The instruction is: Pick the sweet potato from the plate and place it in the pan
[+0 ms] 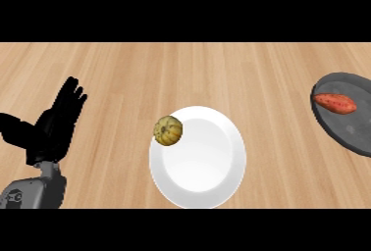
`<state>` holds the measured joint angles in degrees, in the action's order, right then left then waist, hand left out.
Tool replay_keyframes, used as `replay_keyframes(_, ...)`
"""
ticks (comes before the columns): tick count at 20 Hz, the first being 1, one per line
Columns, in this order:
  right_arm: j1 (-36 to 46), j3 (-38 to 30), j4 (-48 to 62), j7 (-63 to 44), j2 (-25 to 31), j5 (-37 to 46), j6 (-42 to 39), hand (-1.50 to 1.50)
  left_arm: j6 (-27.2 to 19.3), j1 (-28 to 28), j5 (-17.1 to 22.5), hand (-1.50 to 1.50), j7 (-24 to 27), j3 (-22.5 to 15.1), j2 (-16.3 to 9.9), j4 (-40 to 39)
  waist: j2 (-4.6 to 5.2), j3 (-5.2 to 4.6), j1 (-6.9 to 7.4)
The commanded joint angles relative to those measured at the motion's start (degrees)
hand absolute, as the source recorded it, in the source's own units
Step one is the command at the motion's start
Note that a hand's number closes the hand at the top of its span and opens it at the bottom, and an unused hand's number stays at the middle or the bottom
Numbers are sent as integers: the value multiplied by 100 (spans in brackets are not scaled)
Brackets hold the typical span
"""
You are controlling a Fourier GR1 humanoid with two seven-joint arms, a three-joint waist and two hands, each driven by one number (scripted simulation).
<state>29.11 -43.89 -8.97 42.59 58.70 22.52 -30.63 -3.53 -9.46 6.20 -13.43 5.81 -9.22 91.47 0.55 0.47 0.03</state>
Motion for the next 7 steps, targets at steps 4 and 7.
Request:
replay_keyframes(4,-632,-156,-131,928,371,-306,-1292,-150,-48,-24,-43,0,-9,47,-26,-45,-11,5,-51)
replay_keyframes(7,-726,-55,-238,915,159,-299,-1098,-150,115,133,45,0,217,42,2,-101,-4,2,24)
